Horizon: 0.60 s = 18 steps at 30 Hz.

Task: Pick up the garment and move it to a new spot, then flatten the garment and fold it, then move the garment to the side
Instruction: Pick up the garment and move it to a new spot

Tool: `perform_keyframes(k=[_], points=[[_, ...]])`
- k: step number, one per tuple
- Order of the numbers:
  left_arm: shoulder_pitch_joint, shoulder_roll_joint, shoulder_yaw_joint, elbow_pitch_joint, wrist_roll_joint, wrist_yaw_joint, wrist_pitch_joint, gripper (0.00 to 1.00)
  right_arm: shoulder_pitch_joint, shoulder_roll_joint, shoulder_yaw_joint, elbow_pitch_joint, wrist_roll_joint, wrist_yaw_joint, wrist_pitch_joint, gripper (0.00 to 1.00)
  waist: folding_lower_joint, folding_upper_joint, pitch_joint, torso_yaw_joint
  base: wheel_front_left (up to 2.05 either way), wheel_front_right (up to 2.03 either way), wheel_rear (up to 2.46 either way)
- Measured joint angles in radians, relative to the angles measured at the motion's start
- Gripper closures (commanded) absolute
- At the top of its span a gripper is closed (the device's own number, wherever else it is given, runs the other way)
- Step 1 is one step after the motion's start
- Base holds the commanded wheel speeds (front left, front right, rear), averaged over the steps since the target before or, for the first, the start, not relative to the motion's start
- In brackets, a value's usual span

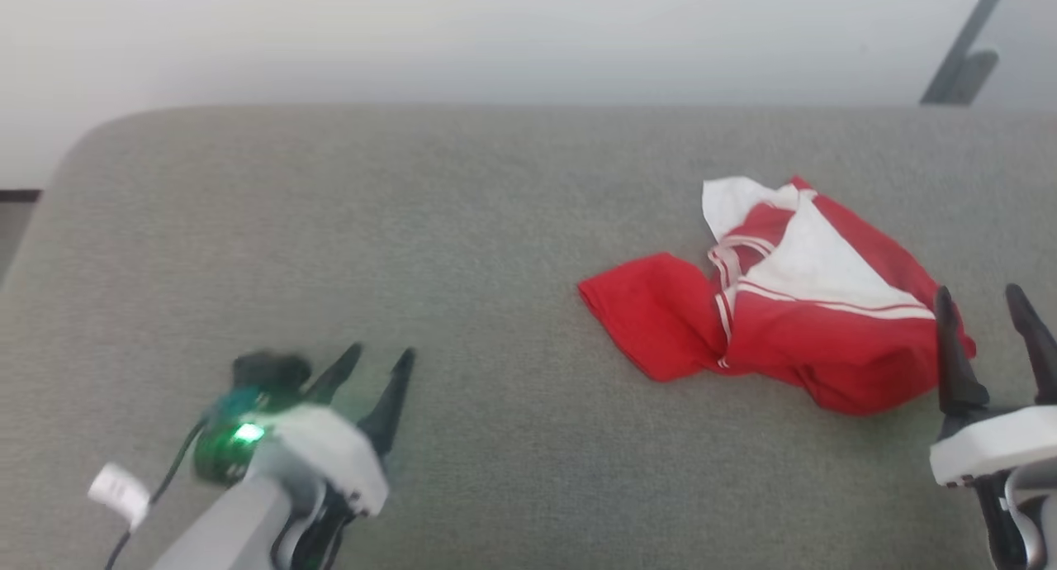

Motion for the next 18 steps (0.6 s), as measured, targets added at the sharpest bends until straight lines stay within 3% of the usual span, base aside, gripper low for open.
perform_keyframes(k=[3,4,9,14,18], points=[[0.114,0.005,0.143,-0.084,0.105,0.029,0.0,0.0,0.02,0.001,-0.012,-0.007,-0.005,0.0,0.0,0.0,0.0,0.0,-0.03,0.016,0.0,0.0,0.0],[0.184,0.003,0.243,-0.148,0.186,0.052,0.0,0.0,0.031,0.003,-0.014,-0.015,-0.006,0.0,0.0,0.0,0.0,0.0,-0.046,0.022,0.0,0.0,0.0],[0.344,-0.032,0.428,-0.273,0.347,0.072,0.0,0.0,0.036,0.004,-0.016,-0.039,-0.007,0.0,0.0,0.0,0.0,0.0,-0.064,0.016,0.0,0.0,0.0],[0.418,-0.086,0.558,-0.362,0.464,0.074,0.0,0.0,0.036,0.005,-0.014,-0.065,-0.006,0.0,0.0,0.0,0.0,0.0,-0.068,0.002,0.0,0.0,0.0],[0.447,-0.123,0.599,-0.374,0.527,0.049,0.0,0.0,0.036,0.005,-0.016,-0.056,-0.005,0.0,0.0,0.0,-0.0001,0.0,-0.063,-0.006,0.0,0.0,0.0]])
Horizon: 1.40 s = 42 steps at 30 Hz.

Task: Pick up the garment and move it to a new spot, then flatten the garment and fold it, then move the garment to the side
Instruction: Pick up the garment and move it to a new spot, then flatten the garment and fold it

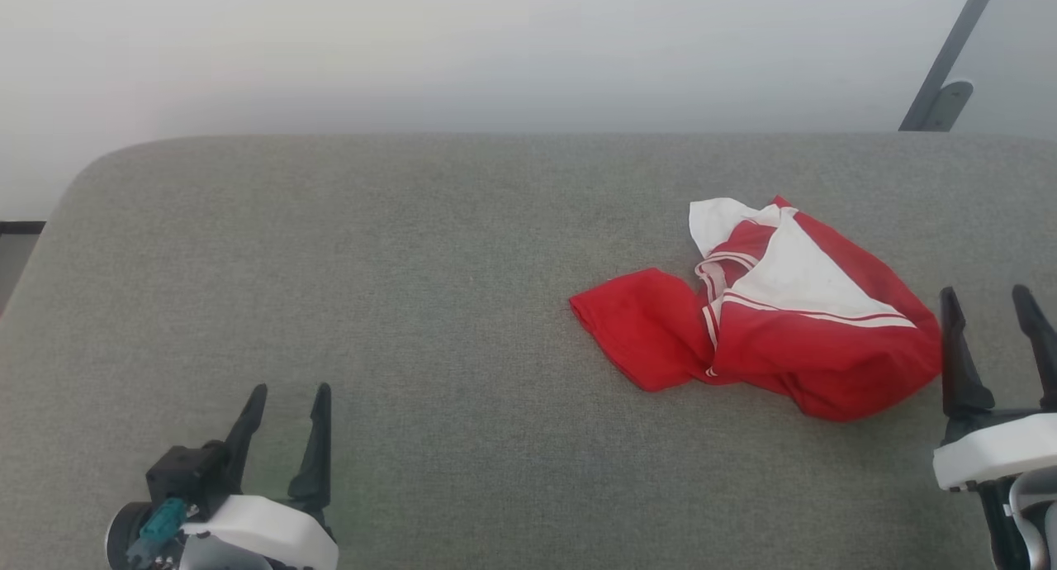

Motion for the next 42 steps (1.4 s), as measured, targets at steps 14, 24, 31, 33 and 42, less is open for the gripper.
perform_keyframes(k=[14,24,31,33,42], points=[[0.003,-0.093,0.105,-0.006,0.111,-0.074,0.0,0.0,-0.035,-0.049,0.07,0.057,0.021,0.0,0.047,0.0,0.0,0.0,0.025,-0.015,0.0,0.0,0.0],[-0.058,-0.176,0.089,0.006,0.163,-0.101,0.0,0.0,-0.322,-0.364,0.437,0.056,0.312,0.0,0.489,0.0,0.0,0.0,0.137,0.011,0.0,0.0,0.0],[-0.093,-0.202,0.086,0.008,0.166,-0.109,0.0,0.0,-0.437,-0.544,0.648,0.029,0.513,0.0,0.685,0.0,0.0001,0.0,0.213,0.051,0.0,0.0,0.0],[-0.102,-0.204,0.086,0.006,0.166,-0.109,0.0,0.0,-0.463,-0.574,0.692,0.028,0.549,0.0,0.711,0.0,0.0001,0.0,0.233,0.06,0.0,0.0,0.0],[-0.132,-0.207,0.04,0.002,0.129,-0.097,0.0,0.0,-0.576,-0.621,0.825,0.069,0.613,0.0,0.71,0.0,0.0,0.0,0.3,0.081,0.0,0.0,0.0]])
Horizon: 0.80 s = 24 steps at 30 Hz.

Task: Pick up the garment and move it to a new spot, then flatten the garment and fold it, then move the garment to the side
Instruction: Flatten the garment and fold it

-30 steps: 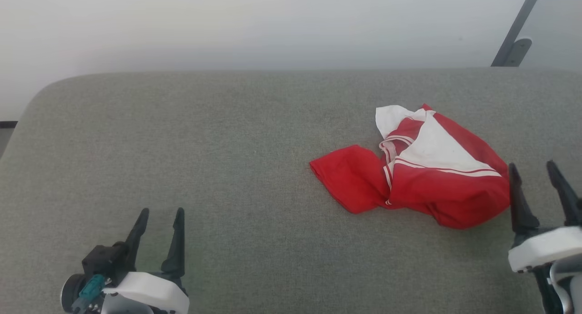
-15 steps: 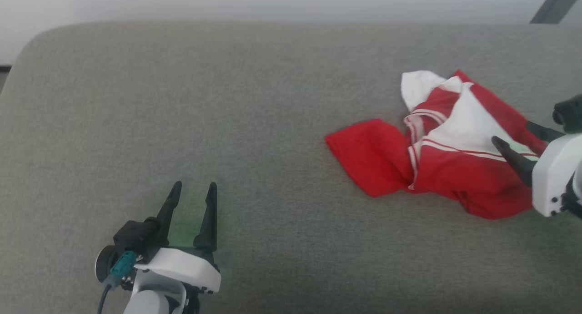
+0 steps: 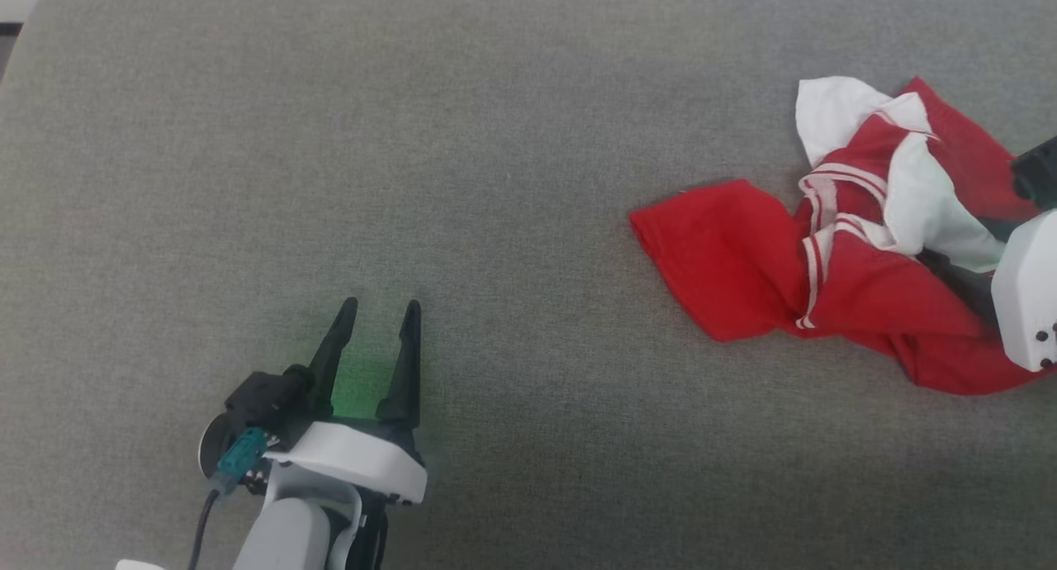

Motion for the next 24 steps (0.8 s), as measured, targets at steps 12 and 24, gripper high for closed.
perform_keyframes(k=[12,24], points=[[-0.016,0.0,-0.024,-0.006,-0.025,0.026,0.0,0.0,-0.087,-0.041,0.123,0.033,0.079,0.0,-0.068,1.0,0.0,0.0,0.024,-0.019,0.0,0.0,0.0],[-0.038,0.0,-0.011,-0.036,-0.007,0.023,0.0,0.0,-0.032,-0.18,-0.037,0.171,0.254,0.0,-0.246,1.0,0.0,0.0,0.043,-0.078,0.0,0.0,0.0]])
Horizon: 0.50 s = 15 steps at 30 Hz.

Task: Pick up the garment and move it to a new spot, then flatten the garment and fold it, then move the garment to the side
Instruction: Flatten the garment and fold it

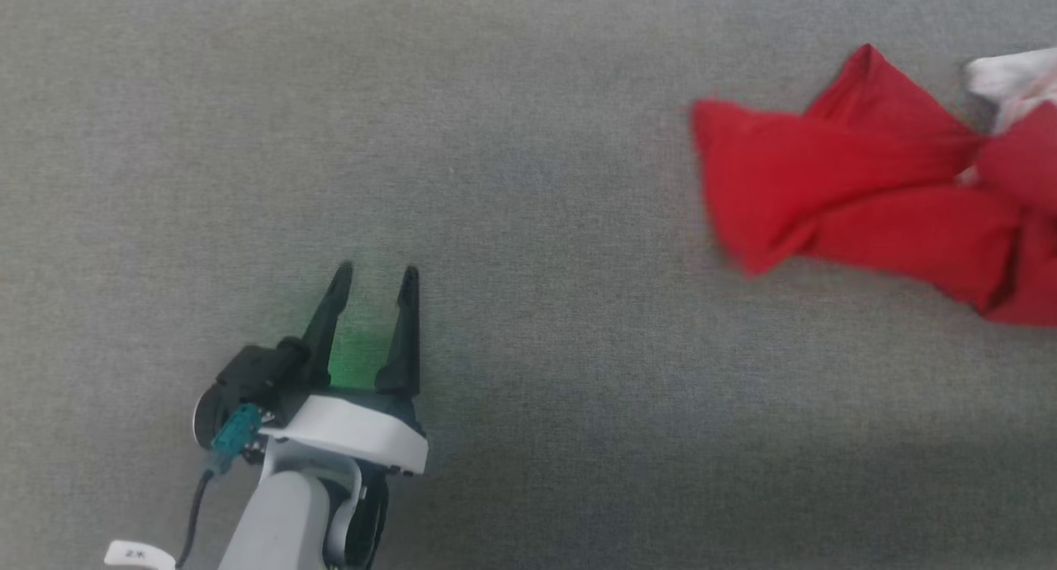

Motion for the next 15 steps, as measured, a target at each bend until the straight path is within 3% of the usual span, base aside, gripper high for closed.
perform_keyframes(k=[4,11,12,13,15], points=[[-0.028,0.0,-0.011,-0.002,0.007,-0.008,0.0,0.0,0.04,0.014,-0.032,0.159,-0.004,0.0,-0.034,1.0,0.0,0.0,0.016,-0.011,0.0,0.0,0.0],[-0.12,0.007,-0.017,0.02,0.05,-0.038,0.0,0.0,0.03,0.154,-0.049,0.316,-0.035,0.0,-0.134,1.0,0.0,0.0,0.036,-0.045,0.0,0.0,0.0],[-0.14,0.015,-0.026,0.026,0.055,-0.044,0.0,0.0,0.026,0.17,-0.051,0.327,-0.042,0.0,-0.161,0.11,0.0,0.0,0.036,-0.053,0.0,0.0,0.0],[-0.165,0.026,-0.038,0.035,0.06,-0.049,0.0,0.0,0.023,0.185,-0.057,0.336,-0.044,0.0,-0.192,0.0,0.0,0.0,0.035,-0.062,0.0,0.0,0.0],[-0.233,0.055,-0.078,0.055,0.074,-0.058,0.007,0.0,0.021,0.208,-0.066,0.347,-0.061,0.0,-0.273,0.0,0.0,0.0,0.032,-0.081,0.0,0.0,0.0]])
